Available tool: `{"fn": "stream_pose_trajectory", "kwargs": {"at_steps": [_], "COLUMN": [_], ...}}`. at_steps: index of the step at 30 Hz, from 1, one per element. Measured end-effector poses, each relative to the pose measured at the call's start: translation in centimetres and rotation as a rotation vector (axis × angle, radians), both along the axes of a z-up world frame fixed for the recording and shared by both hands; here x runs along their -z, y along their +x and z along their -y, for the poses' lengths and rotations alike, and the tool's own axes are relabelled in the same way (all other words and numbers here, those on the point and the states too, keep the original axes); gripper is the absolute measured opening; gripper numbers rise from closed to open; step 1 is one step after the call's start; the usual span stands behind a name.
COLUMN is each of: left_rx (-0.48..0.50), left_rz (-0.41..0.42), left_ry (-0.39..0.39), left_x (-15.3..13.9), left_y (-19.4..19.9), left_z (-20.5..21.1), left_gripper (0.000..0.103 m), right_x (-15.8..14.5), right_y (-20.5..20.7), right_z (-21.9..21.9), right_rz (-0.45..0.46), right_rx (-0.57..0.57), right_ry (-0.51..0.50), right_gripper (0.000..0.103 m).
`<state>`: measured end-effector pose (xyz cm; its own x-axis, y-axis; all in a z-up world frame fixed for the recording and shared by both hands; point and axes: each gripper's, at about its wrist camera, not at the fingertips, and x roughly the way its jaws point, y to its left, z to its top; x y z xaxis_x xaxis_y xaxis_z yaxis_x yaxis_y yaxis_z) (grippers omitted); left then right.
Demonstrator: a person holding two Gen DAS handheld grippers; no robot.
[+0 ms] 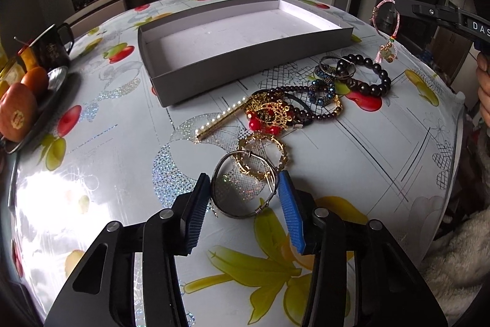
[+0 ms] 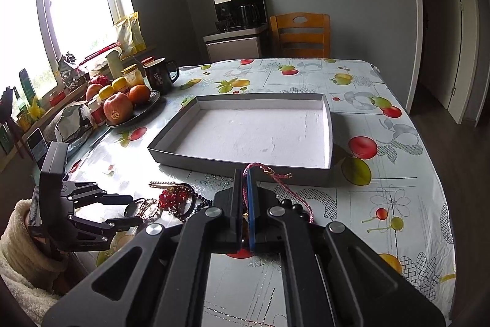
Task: Organize jewelry
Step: 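Grasp silver hoop ring with left gripper while right carries pink bracelet to box, then open left gripper over gray box while right releases pink bracelet there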
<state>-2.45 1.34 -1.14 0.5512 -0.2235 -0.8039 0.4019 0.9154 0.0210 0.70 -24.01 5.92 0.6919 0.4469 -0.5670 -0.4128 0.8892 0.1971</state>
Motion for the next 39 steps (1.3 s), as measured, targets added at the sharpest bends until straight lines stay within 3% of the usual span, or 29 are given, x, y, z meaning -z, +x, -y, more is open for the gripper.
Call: {"fn": "stream_pose_trajectory", "kwargs": {"at_steps": [6, 14, 20, 24, 32, 39], "left_rx": [-0.005, -0.005, -0.028, -0.090, -0.226, -0.276], "left_rz": [0.026, 0.127, 0.175, 0.179, 0.116, 0.078], "left_ry": [0.005, 0.045, 0.041, 0.054, 0.114, 0.101], "left_x": [-1.2, -5.9, -9.6, -10.6, -7.4, -4.0], "left_y": [-0.7, 0.8, 5.3, 10.2, 19.7, 22.7], "left_z": [-0.2, 0.0, 0.5, 0.6, 1.0, 0.8], "left_gripper": [0.047, 0.047, 0.047, 0.047, 0.047, 0.047], "right_x": [-0.1, -3.1, -4.8, -4.6, -1.1, 2.3], "right_y": [0.3, 2.4, 7.2, 11.6, 19.1, 21.3], "right_z": [0.0, -0.3, -0.8, -0.9, -0.3, -0.8], "right_rz": [-0.006, 0.044, 0.038, 0.022, -0.038, -0.072], "right_rx": [-0.009, -0.037, -0.024, 0.029, 0.133, 0.072], "right_ry": [-0.003, 0.004, 0.023, 0.030, 0.074, 0.099], "right_gripper": [0.003, 0.003, 0.003, 0.003, 0.003, 0.003]}}
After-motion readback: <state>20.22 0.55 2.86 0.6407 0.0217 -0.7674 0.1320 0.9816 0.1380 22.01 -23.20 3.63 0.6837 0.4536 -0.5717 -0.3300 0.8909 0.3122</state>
